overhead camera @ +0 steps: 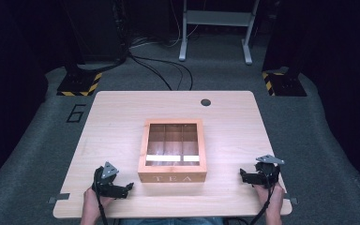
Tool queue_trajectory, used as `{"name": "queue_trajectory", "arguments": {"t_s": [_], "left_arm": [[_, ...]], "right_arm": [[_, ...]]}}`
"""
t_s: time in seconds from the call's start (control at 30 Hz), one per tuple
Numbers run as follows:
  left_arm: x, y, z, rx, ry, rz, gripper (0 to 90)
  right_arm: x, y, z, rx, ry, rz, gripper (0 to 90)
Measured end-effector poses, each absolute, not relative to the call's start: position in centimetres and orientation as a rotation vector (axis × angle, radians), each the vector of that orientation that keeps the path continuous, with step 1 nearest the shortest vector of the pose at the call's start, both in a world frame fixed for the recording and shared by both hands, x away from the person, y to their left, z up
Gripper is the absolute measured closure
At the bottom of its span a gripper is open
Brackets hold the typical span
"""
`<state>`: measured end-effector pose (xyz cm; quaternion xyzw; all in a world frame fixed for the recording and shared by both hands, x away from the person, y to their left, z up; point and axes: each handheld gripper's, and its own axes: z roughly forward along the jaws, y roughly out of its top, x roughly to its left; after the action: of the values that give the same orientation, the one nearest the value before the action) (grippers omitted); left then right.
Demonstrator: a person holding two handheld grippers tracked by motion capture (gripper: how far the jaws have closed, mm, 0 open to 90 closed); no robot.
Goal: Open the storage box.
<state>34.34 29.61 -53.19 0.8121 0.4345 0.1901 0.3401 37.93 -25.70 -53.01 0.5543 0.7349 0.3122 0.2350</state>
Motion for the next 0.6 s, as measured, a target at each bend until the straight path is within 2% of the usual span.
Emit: {"name": "queue_trajectory", "arguments": {"t_s": [0.13, 0.3, 0.6], "left_arm": [[34.3, 29.7, -53.1, 2.103, 1.154, 0.522, 0.2], [33.9, 29.6, -52.9, 2.042, 1.13, 0.476, 0.1], [33.4, 27.8, -51.3, 1.968, 1.003, 0.455, 1.4]], "right_arm": [[37.9, -25.7, -53.0, 1.518, 2.017, 0.857, 0.0], [38.0, -25.7, -53.0, 1.517, 2.017, 0.855, 0.0], [38.0, -25.7, -53.0, 1.516, 2.018, 0.854, 0.0]]}}
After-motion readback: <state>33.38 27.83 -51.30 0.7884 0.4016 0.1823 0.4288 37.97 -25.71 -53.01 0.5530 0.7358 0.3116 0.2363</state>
